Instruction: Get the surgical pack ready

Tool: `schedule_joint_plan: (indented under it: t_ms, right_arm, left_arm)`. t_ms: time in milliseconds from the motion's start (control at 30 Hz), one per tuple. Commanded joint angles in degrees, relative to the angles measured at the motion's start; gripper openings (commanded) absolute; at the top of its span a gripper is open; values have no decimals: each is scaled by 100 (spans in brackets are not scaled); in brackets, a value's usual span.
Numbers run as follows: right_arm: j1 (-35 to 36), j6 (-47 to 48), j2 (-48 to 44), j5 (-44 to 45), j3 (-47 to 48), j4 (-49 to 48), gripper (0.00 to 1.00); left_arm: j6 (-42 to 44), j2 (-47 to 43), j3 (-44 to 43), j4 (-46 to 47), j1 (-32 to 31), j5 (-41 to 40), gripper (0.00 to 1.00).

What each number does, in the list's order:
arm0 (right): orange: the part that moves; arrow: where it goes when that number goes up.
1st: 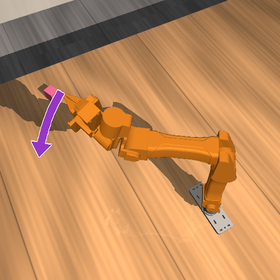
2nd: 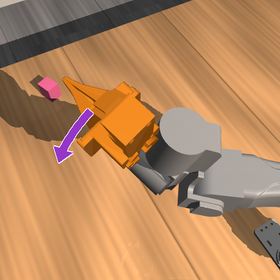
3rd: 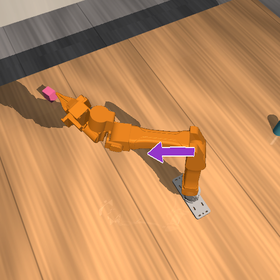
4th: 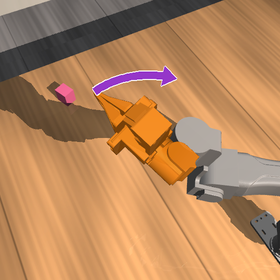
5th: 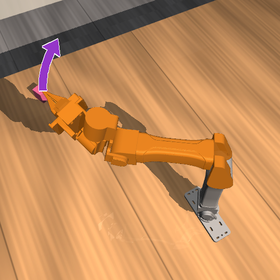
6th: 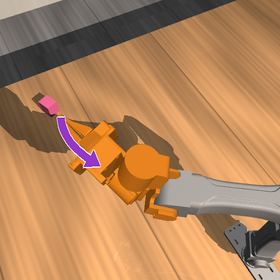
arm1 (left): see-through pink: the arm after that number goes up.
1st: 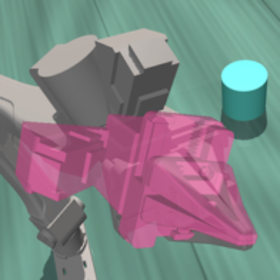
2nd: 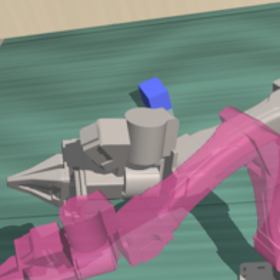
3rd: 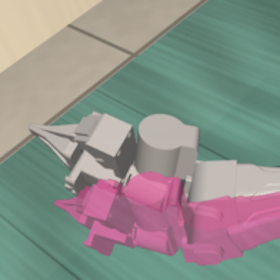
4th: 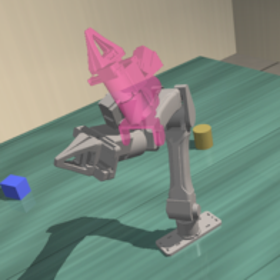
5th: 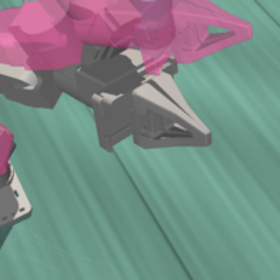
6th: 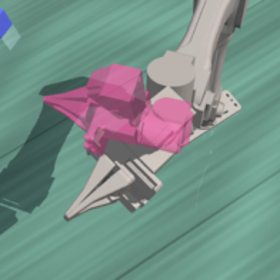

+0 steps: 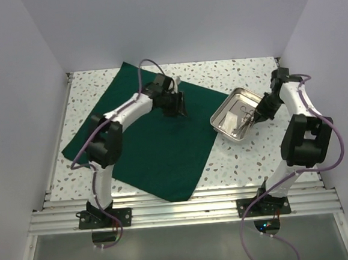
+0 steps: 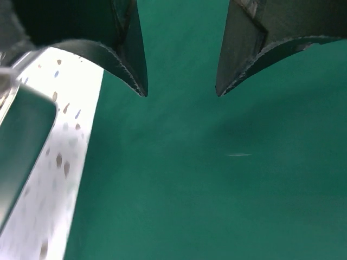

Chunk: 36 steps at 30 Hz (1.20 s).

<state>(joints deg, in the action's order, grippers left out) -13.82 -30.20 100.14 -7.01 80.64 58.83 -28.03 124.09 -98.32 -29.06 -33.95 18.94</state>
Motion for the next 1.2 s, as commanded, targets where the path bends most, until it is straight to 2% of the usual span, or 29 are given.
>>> schedule_joint_plan:
  t_ms: [0,167,300,433,600,767,933,1000,1033,1067,1100,1167]
  right_arm:
    - [660,-581,-355,-442,400,33,0]
    - [1961,-1663,-171,-276,523,-521,0]
    - [2831,-3171,-65,58,313,-1188,0]
    - [3797,-4229,295,682,565,-1488,0]
    - [4440,-5398,997,787,689,-1778,0]
    - [5020,-5585,1631,920,1243,-1541,0]
    - [5398,-5568,1895,956,1262,-1585,0]
    - [5443,-5419,1922,885,1226,-1620,7]
    - [5452,-5331,1904,868,1182,-1664,22]
    - [5443,-5217,1852,728,1138,-1708,30]
    - [5443,-4963,1817,709,1112,-1708,44]
    - [5434,-4341,1712,499,1138,-1682,58]
  left_arm:
    - [-88,-1228,243,-274,800,-996,57]
    - [-80,-2441,1050,-460,1698,-1699,60]
    - [-71,-3057,1456,-934,2330,-2455,64]
    - [-150,-3636,2043,-1084,2587,-2772,65]
    - [-308,-3980,2502,-1278,2640,-2913,66]
    - [-440,-4288,3064,-1155,2640,-2747,66]
    - [-519,-4183,3451,-1198,2640,-2676,66]
    - [-493,-4139,3521,-1225,2640,-2746,66]
    - [-449,-4095,3574,-1225,2640,-2755,66]
    - [-414,-4051,3583,-1242,2640,-2807,67]
    - [-388,-4025,3592,-1243,2640,-2825,67]
    - [-282,-3893,3592,-1234,2666,-2895,67]
